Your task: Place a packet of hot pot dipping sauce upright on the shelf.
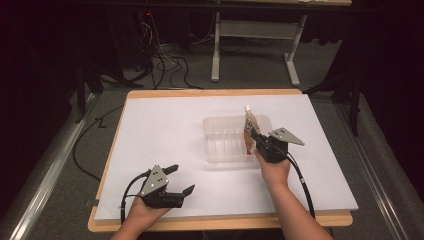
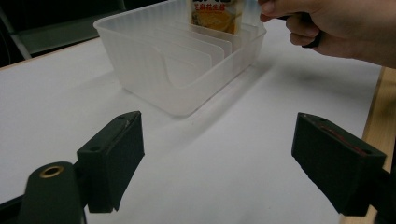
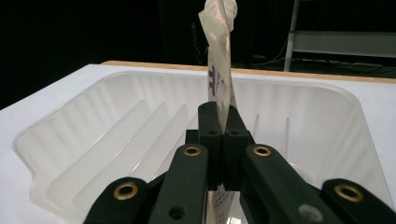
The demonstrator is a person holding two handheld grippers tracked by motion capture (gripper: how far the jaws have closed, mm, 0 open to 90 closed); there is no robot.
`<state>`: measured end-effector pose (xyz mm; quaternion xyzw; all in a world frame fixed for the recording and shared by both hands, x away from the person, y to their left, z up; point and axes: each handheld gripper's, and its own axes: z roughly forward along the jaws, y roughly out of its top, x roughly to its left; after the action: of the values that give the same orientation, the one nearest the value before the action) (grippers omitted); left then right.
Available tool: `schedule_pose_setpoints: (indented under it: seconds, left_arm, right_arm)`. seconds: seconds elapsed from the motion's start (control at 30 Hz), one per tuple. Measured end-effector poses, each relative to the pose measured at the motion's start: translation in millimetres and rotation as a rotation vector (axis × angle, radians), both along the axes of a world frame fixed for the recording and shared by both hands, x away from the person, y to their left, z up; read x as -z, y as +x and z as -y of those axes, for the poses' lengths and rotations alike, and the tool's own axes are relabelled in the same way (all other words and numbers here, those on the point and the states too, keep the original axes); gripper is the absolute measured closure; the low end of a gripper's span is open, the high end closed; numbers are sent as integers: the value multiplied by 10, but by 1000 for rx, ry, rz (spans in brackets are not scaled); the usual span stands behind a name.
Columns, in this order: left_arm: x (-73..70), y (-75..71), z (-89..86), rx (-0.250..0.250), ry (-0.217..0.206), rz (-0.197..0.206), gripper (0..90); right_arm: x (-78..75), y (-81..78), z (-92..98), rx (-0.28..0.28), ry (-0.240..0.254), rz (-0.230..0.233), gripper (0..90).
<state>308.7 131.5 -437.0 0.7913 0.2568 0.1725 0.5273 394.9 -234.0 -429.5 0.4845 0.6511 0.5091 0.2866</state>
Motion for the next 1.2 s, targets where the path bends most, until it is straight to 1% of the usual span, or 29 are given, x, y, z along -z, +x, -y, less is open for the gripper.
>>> schedule_pose_setpoints:
  seconds: [0.13,0.27,0.3,0.37,0.4,0.43,0.47,0.5,0.53,0.6,0.63,0.67,0.73,0.77,0.8,0.87,0.9,0.97,1.0,1.07,1.1,1.2]
  left_arm:
    - [1,1,1,0,1,-1,174]
    - [1,1,3,0,0,-1,174]
    - [0,1,1,0,-1,-1,174]
    - [1,2,1,-1,-1,0,174]
    - [1,2,1,-1,-1,0,174]
    - [1,2,1,-1,0,-1,174]
    - [1,2,1,-1,0,-1,174]
    - [1,1,2,-1,-2,-2,174]
    - [1,1,2,-1,-2,-2,174]
    - [1,1,1,-1,-1,-2,174]
    - [-1,0,-2,0,-1,-2,174]
    - [-1,0,-2,0,-1,-2,174]
    - [-3,0,-5,-1,-1,-3,174]
    - [-2,0,-5,-1,-3,-2,174]
    - [-2,0,-5,-1,-3,-2,174]
    - [-2,0,-3,0,-3,-2,174]
    - [-1,0,-3,1,0,-3,174]
    - [0,2,-1,0,1,-1,174]
    - [0,2,-1,0,1,-1,174]
    - [1,3,-1,1,1,-2,174]
    - [3,3,1,0,0,-3,174]
    - [5,3,0,2,5,-3,174]
  right_arm:
    - [3,-12,-3,3,-7,1,899]
    - [0,-9,2,-5,-15,-3,865]
    - [-9,-5,4,-9,-11,-5,831]
    - [-22,3,2,-15,-9,-15,798]
    - [-22,3,2,-15,-9,-15,798]
    - [-38,7,-5,-19,-14,-17,753]
    - [-38,7,-5,-19,-14,-17,753]
    - [-52,15,-11,-26,-16,-20,714]
    - [-52,15,-11,-26,-16,-20,714]
    - [-65,22,-16,-33,-16,-22,674]
    - [-79,29,-21,-40,-17,-23,631]
    - [-79,29,-21,-40,-17,-23,631]
    - [-99,32,-26,-41,-24,-24,587]
    - [-117,34,-21,-45,-19,-18,556]
    - [-117,34,-21,-45,-19,-18,556]
    - [-134,33,-13,-42,-19,-20,526]
    - [-151,37,-4,-45,-31,-24,495]
    - [-168,31,5,-49,-31,-20,446]
    - [-168,31,5,-49,-31,-20,446]
    - [-182,24,17,-58,-33,-23,397]
    - [-195,5,27,-69,-35,-32,355]
    - [-211,-36,47,-80,-40,-36,332]
